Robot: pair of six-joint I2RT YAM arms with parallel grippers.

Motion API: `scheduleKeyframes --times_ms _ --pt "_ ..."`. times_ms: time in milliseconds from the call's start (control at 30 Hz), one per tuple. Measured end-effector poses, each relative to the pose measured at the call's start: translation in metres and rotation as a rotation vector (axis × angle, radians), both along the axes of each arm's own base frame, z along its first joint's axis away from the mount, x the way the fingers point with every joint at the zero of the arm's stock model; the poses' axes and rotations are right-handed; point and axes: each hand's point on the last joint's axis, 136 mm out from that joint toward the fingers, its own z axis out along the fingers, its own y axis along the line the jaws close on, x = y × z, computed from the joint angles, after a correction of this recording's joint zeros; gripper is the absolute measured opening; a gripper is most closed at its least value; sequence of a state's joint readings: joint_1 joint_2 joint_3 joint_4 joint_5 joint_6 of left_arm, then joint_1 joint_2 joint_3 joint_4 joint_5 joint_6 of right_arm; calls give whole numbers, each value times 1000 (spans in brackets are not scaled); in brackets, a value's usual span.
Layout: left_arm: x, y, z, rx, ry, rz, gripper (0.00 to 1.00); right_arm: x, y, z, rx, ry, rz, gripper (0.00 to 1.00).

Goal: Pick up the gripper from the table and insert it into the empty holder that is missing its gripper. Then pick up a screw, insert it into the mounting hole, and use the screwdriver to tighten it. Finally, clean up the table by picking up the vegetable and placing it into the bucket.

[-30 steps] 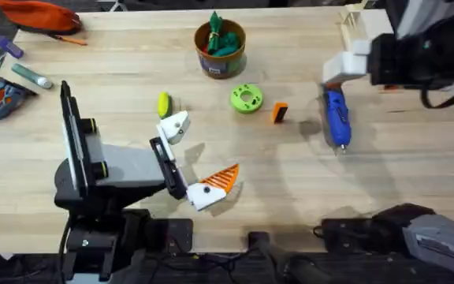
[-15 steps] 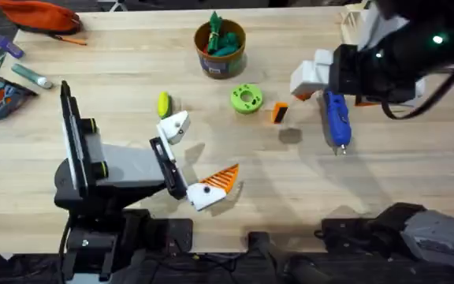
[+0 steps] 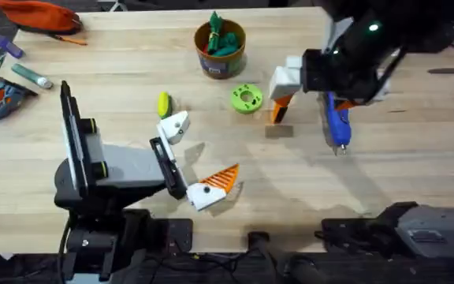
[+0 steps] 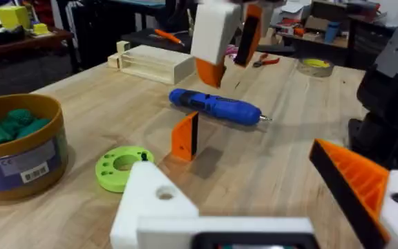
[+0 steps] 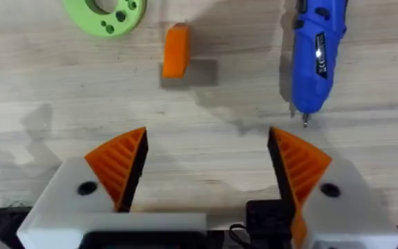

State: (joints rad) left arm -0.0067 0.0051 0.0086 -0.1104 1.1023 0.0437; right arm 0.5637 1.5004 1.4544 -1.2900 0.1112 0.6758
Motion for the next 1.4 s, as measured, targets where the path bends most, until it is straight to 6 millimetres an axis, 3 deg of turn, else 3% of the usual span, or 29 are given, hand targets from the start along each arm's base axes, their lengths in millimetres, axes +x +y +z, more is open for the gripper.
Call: scheduleKeyframes --times_ms 400,800,1033,1400 --pt "0 0 0 0 0 0 986 24 18 -36 -25 42 28 994" --pt "0 0 0 0 0 0 986 32 33 -69 -18 113 66 991" --pt "0 0 0 0 0 0 987 38 37 -76 -11 111 33 983" --pt "0 0 0 0 0 0 987 38 37 -81 -17 124 20 802"
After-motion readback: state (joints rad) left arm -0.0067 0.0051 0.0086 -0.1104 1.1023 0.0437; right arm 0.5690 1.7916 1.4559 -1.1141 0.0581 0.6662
